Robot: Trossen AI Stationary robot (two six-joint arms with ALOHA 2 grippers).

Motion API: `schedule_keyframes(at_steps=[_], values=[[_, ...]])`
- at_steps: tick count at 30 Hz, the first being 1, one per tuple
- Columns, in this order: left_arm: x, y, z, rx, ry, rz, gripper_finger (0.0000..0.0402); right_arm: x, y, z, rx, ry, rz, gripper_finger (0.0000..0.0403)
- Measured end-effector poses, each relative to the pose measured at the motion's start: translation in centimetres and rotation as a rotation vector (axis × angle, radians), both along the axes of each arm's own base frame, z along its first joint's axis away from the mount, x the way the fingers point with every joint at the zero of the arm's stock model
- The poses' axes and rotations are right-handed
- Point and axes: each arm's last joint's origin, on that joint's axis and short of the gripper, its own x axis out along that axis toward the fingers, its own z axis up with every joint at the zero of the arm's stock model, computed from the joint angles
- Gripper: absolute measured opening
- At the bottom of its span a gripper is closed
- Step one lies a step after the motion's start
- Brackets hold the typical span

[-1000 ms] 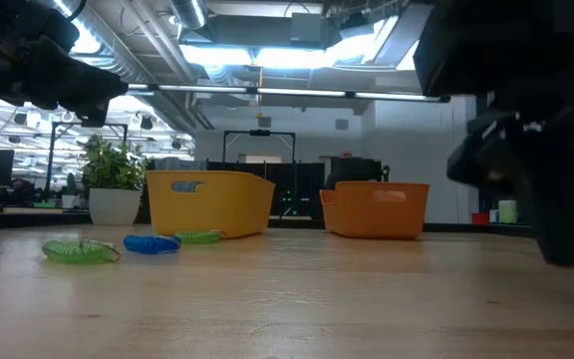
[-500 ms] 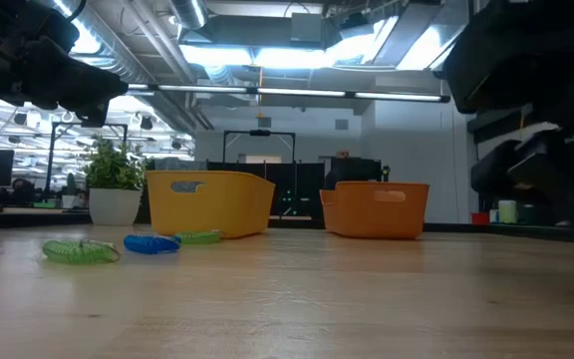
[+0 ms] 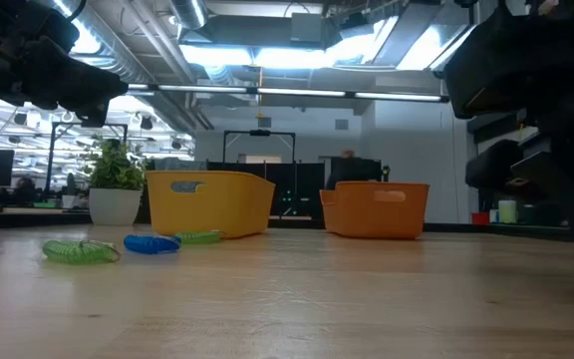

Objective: Sort items
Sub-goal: Put the blue keychain into the yellow bin

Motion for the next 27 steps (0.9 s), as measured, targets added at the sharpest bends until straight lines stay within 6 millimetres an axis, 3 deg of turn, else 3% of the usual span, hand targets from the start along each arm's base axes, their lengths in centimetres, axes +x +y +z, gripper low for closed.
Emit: schedule_keyframes(at_steps=[6, 21, 27], values=[[0.0, 0.0, 0.0, 0.0, 0.0, 0.0, 0.007, 0.4, -0.8, 0.0, -0.049, -0.02, -0.036, 0.0013], [0.0, 0.0, 0.0, 0.0, 0.0, 0.0, 0.007, 3.2, -5.0, 0.1, -0.263, -0.222, -0.278, 0.0019], [0.0, 0.0, 0.0, 0.0, 0.0, 0.0, 0.007, 4.5, -7.0, 0.3, -0.238, -0.272, -0.382, 0.0019]])
